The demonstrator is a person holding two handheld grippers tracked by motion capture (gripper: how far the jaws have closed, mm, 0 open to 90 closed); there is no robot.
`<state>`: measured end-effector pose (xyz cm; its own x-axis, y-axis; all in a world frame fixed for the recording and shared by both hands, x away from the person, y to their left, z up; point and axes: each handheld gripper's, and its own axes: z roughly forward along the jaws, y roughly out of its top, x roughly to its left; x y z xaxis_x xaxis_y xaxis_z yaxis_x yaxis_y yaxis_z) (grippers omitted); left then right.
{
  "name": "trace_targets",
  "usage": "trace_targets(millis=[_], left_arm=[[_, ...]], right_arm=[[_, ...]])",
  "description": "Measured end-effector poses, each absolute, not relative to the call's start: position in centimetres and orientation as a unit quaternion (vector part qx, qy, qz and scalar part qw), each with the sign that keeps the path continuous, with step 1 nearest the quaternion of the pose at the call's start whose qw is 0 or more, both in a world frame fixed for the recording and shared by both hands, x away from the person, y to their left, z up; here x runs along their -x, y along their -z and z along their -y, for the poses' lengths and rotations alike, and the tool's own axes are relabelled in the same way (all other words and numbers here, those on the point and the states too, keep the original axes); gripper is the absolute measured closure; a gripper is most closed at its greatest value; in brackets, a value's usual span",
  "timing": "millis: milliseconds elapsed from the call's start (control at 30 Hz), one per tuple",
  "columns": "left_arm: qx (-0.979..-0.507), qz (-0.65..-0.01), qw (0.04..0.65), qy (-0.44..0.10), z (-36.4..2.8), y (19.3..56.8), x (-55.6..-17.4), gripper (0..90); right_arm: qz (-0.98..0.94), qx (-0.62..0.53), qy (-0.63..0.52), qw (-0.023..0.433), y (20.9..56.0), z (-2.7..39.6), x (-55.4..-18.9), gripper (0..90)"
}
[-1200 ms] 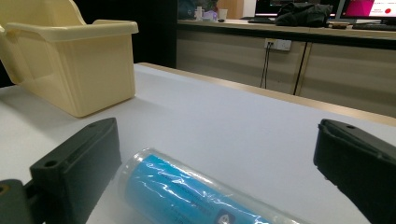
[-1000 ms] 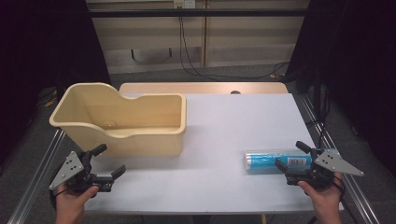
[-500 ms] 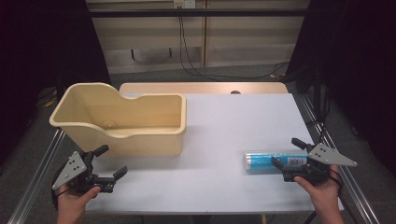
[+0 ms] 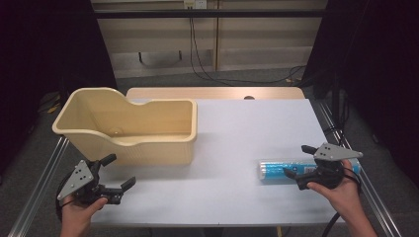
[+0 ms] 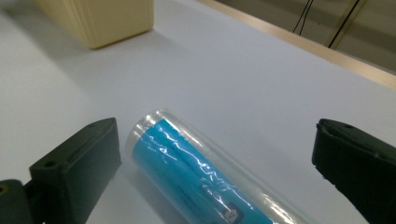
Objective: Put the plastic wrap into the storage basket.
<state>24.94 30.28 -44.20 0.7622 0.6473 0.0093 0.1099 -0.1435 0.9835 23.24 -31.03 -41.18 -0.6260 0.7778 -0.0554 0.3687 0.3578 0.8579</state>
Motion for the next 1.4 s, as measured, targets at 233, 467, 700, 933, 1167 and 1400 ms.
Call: trace_targets(millis=[233, 467, 700, 933, 1167, 1400], left_arm=[[-0.727, -0.259, 0.595, -0.224, -30.2, 44.2, -25.0, 0.0], [-0.728, -0.261, 0.594, -0.220, -30.2, 44.3, -25.0, 0.0], [-0.729, -0.261, 0.594, -0.221, -30.1, 44.3, -25.0, 0.0], [-0.729, -0.261, 0.593, -0.220, -30.1, 44.3, -25.0, 0.0], [-0.730, -0.258, 0.593, -0.220, -30.0, 44.3, -25.0, 0.0], [-0.733, -0.258, 0.590, -0.219, -30.1, 44.4, -25.1, 0.0]], right_arm=[[-0.822, -0.353, -0.395, 0.208, 40.6, 31.1, -24.1, 1.6], [-0.853, -0.338, -0.353, 0.180, 40.0, 31.1, -24.8, 4.1], [-0.882, -0.321, -0.305, 0.161, 39.5, 31.1, -25.6, 4.3], [-0.905, -0.308, -0.256, 0.141, 39.5, 31.3, -26.6, 4.4], [-0.924, -0.287, -0.219, 0.121, 39.7, 31.1, -27.2, 4.7], [-0.942, -0.273, -0.166, 0.099, 40.1, 30.7, -28.1, 5.1]])
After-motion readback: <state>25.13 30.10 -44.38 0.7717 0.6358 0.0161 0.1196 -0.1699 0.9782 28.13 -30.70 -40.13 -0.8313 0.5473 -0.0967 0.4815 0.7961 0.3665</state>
